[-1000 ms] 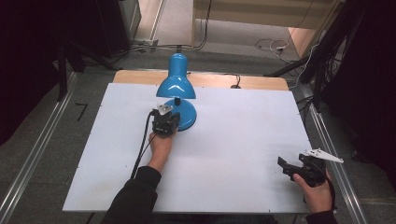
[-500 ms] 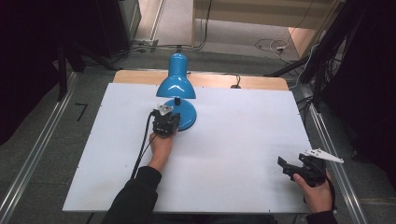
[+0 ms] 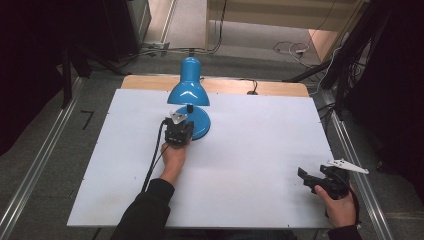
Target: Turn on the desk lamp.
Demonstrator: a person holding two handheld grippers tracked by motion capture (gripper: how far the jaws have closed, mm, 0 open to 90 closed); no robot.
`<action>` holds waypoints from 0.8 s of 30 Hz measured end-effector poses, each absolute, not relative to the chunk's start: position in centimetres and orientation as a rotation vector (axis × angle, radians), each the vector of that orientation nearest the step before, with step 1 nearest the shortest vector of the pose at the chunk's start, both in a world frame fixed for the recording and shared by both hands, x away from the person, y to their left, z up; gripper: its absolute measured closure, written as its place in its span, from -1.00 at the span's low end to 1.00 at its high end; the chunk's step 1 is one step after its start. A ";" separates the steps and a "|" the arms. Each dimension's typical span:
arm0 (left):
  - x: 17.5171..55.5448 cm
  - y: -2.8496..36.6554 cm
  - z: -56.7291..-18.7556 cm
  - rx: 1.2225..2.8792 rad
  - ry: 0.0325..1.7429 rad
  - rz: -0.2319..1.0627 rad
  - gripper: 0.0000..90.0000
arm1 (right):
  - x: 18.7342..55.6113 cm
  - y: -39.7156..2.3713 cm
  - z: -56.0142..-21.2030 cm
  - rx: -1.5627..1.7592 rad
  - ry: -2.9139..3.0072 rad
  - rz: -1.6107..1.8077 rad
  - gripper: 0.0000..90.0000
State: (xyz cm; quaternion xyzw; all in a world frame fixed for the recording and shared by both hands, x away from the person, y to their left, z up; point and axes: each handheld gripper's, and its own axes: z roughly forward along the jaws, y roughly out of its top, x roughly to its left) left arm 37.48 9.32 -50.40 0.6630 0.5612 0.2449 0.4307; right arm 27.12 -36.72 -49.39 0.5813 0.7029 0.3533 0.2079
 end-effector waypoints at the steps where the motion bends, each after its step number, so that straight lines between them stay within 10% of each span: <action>1: 37.5 9.3 -50.4 1.647 1.406 0.612 1.00 | 27.0 -36.7 -49.3 1.615 1.951 0.991 -0.81; 24: 36.8 9.7 -50.7 1.625 1.397 0.635 1.00 | 26.9 -36.7 -49.3 1.613 1.950 0.968 -0.81</action>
